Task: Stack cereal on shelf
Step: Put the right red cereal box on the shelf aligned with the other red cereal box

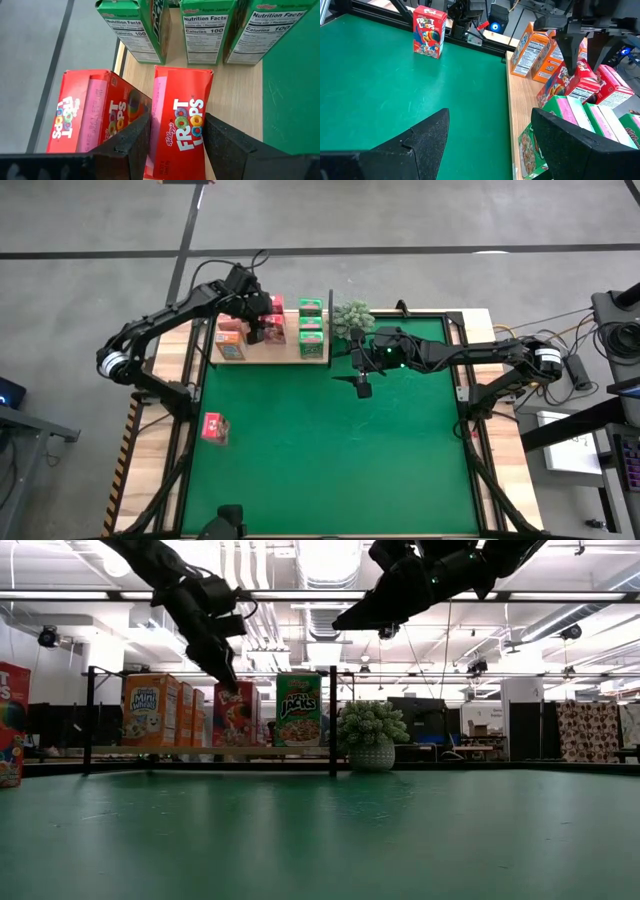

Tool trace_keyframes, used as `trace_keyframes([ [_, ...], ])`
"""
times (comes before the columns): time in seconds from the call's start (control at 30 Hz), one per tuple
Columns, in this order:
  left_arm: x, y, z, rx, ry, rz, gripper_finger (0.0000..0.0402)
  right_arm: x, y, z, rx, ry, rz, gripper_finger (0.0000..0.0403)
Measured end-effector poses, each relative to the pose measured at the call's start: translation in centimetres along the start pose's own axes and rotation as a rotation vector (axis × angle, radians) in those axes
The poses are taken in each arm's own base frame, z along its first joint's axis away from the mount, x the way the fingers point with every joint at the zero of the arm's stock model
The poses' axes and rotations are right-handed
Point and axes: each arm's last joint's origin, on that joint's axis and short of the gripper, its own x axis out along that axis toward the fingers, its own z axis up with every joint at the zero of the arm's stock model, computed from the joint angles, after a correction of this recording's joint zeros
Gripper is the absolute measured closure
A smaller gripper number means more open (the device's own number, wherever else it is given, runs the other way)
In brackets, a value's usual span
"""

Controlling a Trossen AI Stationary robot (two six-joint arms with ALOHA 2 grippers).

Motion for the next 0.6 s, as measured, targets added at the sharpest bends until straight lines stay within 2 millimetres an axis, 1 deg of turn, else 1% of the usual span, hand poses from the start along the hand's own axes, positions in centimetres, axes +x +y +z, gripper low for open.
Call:
trace_keyframes([
  [0.6,-0.05,0.01,0.02,-0.005,0.003,0.002,0.0242,0.0,0.02,-0.04,0.001,0.005,0.002,0.0131],
])
